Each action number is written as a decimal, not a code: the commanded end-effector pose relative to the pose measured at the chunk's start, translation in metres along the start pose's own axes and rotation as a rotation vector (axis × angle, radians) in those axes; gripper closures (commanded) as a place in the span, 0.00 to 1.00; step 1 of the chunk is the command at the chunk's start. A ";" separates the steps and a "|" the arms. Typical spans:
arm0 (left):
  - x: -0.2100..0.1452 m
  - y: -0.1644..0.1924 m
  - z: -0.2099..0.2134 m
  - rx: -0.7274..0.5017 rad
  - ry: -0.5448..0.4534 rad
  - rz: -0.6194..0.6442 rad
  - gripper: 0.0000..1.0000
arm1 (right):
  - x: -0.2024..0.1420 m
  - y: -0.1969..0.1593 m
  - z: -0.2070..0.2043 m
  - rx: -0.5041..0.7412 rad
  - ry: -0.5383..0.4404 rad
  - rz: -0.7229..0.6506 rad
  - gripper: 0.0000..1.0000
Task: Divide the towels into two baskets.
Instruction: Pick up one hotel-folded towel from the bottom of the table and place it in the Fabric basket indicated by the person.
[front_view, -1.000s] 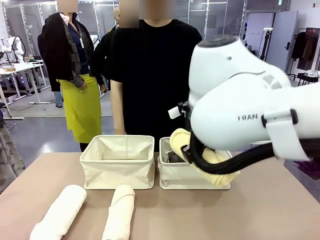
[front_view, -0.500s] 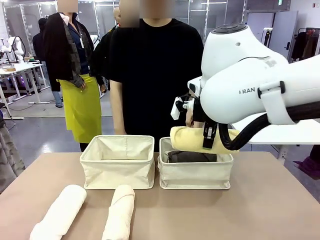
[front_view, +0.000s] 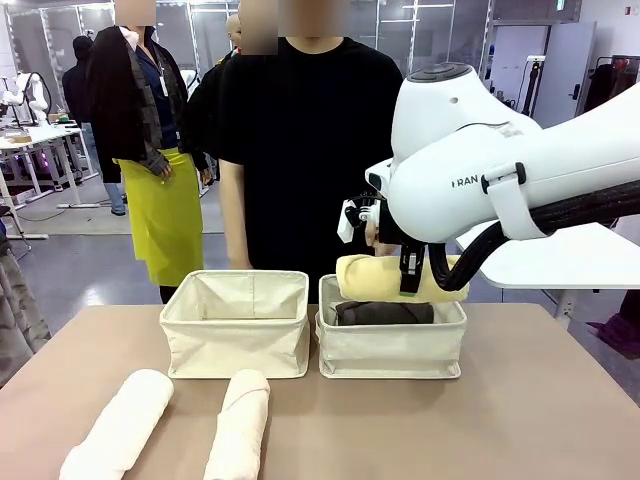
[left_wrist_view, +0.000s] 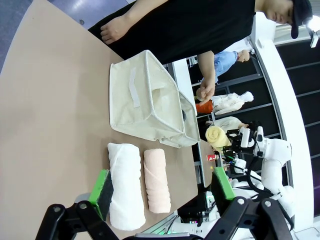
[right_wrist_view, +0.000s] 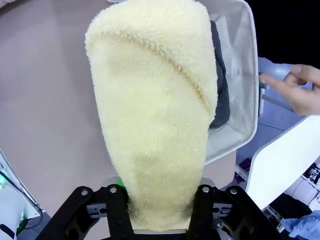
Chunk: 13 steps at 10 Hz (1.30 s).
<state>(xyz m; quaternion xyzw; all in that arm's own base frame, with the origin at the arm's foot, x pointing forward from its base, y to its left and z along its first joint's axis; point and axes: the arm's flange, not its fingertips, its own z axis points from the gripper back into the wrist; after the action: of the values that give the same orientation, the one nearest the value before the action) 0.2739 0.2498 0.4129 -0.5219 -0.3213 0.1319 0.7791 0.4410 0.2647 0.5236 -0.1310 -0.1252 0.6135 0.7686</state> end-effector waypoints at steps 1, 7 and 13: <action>0.000 -0.001 0.002 -0.009 -0.009 -0.003 0.00 | -0.001 -0.003 -0.005 0.004 0.001 -0.004 0.58; 0.000 -0.001 0.002 -0.009 -0.009 -0.003 0.00 | 0.024 -0.063 -0.076 0.047 0.042 0.078 0.58; 0.000 -0.001 0.002 -0.009 -0.009 -0.003 0.00 | 0.031 -0.077 -0.131 0.082 -0.006 0.113 0.58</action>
<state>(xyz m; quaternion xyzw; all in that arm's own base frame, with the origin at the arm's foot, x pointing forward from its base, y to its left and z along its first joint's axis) 0.2739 0.2498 0.4129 -0.5219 -0.3212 0.1319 0.7792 0.5577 0.2743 0.4278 -0.1136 -0.0860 0.6440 0.7516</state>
